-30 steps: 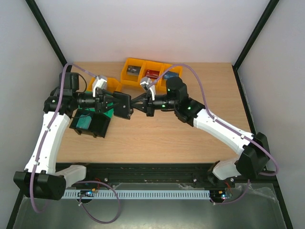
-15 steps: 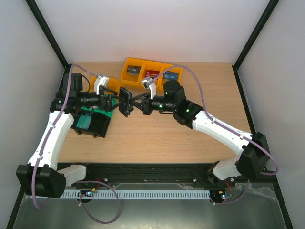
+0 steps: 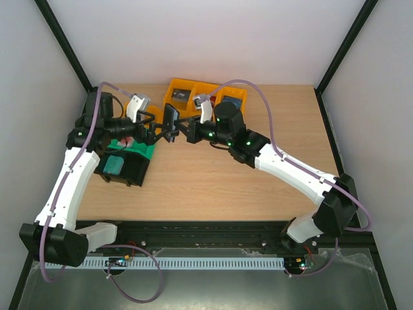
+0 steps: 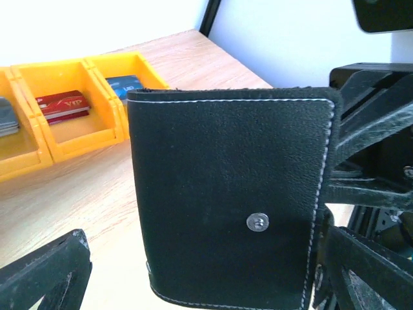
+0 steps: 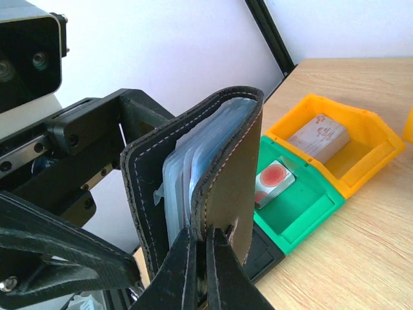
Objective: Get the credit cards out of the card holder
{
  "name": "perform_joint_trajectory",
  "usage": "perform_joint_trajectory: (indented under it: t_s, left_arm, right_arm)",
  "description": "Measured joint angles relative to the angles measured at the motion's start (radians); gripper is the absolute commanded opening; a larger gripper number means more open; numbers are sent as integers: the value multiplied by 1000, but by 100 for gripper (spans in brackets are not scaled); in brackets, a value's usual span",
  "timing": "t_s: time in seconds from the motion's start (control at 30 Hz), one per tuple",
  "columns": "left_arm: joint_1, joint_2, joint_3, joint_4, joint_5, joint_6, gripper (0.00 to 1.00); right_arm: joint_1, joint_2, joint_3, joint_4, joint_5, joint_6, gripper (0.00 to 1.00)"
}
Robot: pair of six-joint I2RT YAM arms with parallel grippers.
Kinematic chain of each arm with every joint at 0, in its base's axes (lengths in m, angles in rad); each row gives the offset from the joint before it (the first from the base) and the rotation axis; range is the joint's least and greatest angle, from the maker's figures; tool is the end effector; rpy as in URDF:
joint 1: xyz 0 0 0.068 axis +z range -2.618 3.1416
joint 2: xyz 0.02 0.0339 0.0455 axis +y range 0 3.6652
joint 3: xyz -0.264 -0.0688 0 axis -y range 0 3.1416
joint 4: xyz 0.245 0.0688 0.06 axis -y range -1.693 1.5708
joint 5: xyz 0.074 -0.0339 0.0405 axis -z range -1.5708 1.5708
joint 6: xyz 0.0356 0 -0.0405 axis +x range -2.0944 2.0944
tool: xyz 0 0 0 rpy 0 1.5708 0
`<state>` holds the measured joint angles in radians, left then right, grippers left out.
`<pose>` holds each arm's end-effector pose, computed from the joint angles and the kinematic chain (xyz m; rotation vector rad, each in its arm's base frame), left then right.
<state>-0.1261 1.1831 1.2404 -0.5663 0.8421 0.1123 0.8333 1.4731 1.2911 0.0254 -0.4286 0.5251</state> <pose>0.2414 -0.0574 0.3842 0.7363 1.8633 -0.8755 0.2252 0.2698 0.3743 -0.6361 1.8098 1.3317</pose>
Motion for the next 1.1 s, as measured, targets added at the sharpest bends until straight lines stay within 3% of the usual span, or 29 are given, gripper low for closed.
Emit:
perform_joint_trajectory:
  t_s: [0.47, 0.73, 0.9, 1.1]
  left_arm:
    - [-101, 64, 61, 24, -177, 4, 99]
    - [-101, 68, 63, 40, -351, 27, 86]
    - [-97, 64, 63, 35, -351, 38, 79]
    - [-44, 41, 63, 10, -242, 49, 71]
  right_arm:
    - [0, 59, 22, -61, 44, 21, 2]
    - [0, 58, 24, -66, 7, -2, 2]
    - [-3, 47, 23, -75, -22, -29, 2]
    - [-37, 1, 6, -74, -105, -53, 2]
